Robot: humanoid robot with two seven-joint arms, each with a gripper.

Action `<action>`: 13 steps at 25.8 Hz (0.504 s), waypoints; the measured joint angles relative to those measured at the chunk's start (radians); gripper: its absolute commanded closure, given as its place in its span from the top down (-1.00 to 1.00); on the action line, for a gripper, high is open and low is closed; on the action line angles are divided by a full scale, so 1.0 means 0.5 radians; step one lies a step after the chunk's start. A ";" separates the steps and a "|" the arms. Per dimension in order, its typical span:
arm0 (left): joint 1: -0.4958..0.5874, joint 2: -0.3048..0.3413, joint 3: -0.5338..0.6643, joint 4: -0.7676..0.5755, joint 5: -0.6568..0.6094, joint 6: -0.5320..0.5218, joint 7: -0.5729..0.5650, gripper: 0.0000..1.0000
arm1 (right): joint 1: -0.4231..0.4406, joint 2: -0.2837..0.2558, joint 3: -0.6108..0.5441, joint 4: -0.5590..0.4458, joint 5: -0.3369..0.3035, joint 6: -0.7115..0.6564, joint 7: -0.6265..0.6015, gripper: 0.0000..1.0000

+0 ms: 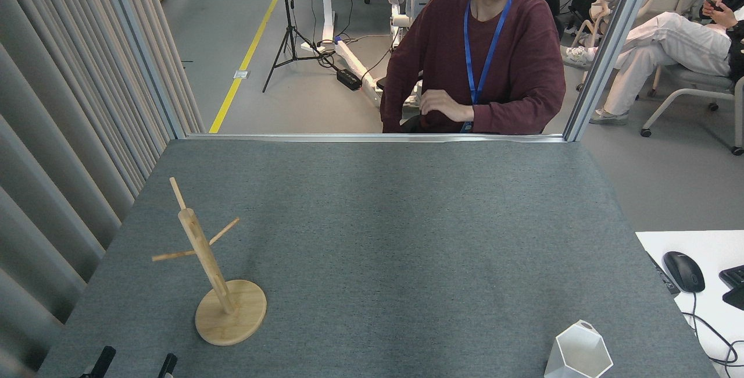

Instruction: Hang cup on storage rack

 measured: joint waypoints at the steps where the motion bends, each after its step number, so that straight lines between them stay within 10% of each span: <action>1: 0.000 0.000 0.000 0.000 0.000 0.000 0.000 0.99 | 0.000 0.000 0.000 0.000 0.000 0.000 0.000 0.97; 13: 0.000 0.000 0.010 0.010 0.003 0.025 0.000 0.99 | -0.077 -0.012 0.011 0.105 0.007 -0.001 0.098 0.97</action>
